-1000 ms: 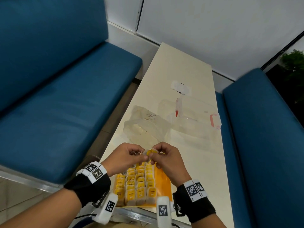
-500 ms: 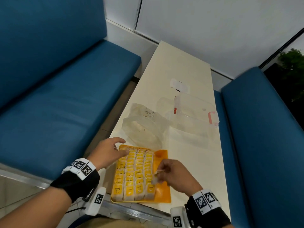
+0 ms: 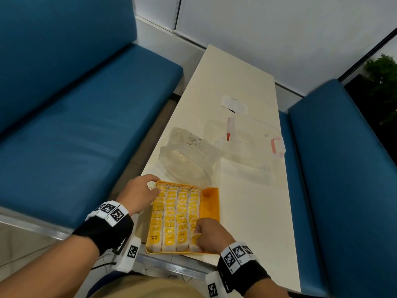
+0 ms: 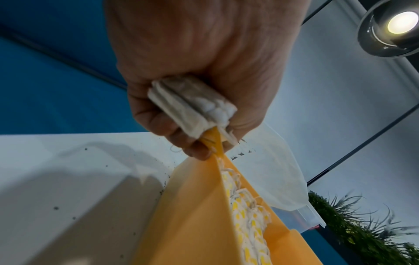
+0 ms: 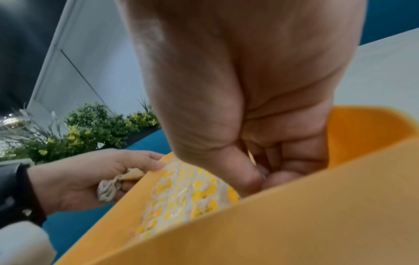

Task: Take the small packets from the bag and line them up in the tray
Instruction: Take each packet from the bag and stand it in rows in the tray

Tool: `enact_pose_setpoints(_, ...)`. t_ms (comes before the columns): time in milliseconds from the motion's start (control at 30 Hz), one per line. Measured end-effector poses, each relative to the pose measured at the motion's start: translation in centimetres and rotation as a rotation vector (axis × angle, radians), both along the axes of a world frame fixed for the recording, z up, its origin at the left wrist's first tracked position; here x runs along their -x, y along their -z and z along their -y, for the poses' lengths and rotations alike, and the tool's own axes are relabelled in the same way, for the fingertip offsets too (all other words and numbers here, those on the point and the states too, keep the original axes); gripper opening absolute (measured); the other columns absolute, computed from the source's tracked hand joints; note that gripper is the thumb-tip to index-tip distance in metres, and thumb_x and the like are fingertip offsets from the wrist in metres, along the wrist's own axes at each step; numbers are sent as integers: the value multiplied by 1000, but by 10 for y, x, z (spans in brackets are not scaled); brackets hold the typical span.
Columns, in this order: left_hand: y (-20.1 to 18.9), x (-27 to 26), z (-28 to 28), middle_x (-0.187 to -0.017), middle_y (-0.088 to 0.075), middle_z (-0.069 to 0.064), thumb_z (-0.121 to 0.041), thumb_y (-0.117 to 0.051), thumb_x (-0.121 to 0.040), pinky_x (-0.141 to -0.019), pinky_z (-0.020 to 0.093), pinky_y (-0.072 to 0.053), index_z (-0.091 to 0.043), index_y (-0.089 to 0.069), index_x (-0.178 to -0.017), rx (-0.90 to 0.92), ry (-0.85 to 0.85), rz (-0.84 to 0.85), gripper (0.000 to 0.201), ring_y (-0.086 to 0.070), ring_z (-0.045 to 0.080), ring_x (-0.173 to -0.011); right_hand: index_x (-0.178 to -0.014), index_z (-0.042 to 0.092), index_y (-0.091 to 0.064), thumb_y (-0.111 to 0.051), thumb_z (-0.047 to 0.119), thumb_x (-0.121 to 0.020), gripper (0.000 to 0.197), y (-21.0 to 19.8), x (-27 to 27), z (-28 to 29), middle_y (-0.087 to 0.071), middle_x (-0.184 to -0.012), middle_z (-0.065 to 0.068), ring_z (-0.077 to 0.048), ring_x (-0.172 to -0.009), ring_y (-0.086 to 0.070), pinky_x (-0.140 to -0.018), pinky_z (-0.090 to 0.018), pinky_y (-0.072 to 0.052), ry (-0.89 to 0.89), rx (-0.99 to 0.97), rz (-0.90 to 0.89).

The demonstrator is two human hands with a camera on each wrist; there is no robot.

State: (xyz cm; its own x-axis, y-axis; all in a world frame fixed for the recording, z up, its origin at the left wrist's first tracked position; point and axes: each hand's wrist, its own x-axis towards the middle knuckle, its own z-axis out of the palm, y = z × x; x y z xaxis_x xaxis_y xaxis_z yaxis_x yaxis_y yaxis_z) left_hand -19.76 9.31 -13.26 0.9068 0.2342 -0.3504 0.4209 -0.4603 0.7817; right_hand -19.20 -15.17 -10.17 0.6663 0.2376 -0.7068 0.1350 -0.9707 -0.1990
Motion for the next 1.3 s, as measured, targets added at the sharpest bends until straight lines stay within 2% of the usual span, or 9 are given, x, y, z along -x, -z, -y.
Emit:
enact_pose_setpoints(100, 0, 0, 0, -80, -66, -7, -30, -66, -95, -54, 26, -51, -32, -70, -117, -4, -7, -5, 22, -66, 13, -72, -106, 14, -51, -57, 2, -86, 24, 2, 4, -5, -52, -105, -6, -22, -96, -52, -67, -24, -40, 8, 22, 26)
enact_pose_setpoints(267, -4, 1, 2, -77, -61, -11, -28, -63, -98, -38, 18, -41, -31, -68, -119, 13, -12, -8, 22, -60, 9, -62, -127, 4, -44, -56, -1, -85, 43, 9, 10, -9, -48, -94, -1, -18, -87, -49, -49, -17, -30, 40, 25, 70)
enact_pose_setpoints(500, -14, 6, -5, -80, -63, -8, -31, -65, -97, -35, 17, -41, -31, -67, -121, 10, -6, -48, 24, -62, 10, -64, -100, 18, -48, -62, 18, -89, 18, -21, 5, -6, -60, -100, -5, -21, -85, -59, -54, -22, -38, 145, -99, 239)
enact_pose_setpoints(600, -17, 9, -11, -88, -65, -5, -39, -67, -96, -38, 17, -42, -34, -63, -121, 3, -25, -63, 26, -65, 10, -72, -113, 16, -49, -58, 32, -93, 27, -31, -8, 6, -61, -112, -4, -23, -106, -62, -75, -30, -47, 230, -71, 412)
enact_pose_setpoints(733, -23, 11, -17, -88, -71, 0, -41, -65, -95, -37, 27, -48, -34, -69, -106, 86, -103, 38, 13, -68, 14, -71, -122, 16, -49, -58, 27, -93, 32, -19, -14, 16, -63, -120, -6, -23, -109, -63, -87, -32, -52, 302, -60, 337)
enact_pose_setpoints(933, -39, 5, 2, -73, -67, 12, -31, -55, -104, -58, 30, -47, -16, -75, -96, 532, -152, 17, 27, -56, 10, -49, -111, 22, -51, -57, 18, -92, 20, -12, -8, 19, -69, -101, -3, -18, -86, -67, -76, -33, -56, 319, -128, 296)
enact_pose_setpoints(1067, -40, 2, 12, -83, -64, 20, -29, -48, -107, -54, 26, -43, -5, -71, -104, 730, -154, -78, 33, -57, 13, -54, -128, 20, -46, -62, 32, -94, 40, -16, -9, 20, -56, -121, -1, -14, -108, -60, -84, -24, -47, 288, -146, 369)
enact_pose_setpoints(1167, -45, 0, 22, -83, -69, 21, -23, -43, -108, -48, 24, -44, 0, -69, -107, 838, -152, -107, 34, -57, 16, -54, -117, 31, -55, -67, 26, -91, 29, -37, -15, 9, -54, -105, 9, -1, -86, -56, -75, -15, -42, 199, -416, 507)
enact_pose_setpoints(1300, -45, -5, 33, -83, -66, 24, -16, -41, -107, -48, 27, -42, 1, -68, -105, 971, -152, -116, 32, -52, 23, -55, -105, 38, -64, -75, 19, -81, 32, -56, -18, -19, -57, -90, 11, -10, -76, -59, -70, -15, -47, 57, -745, 432)
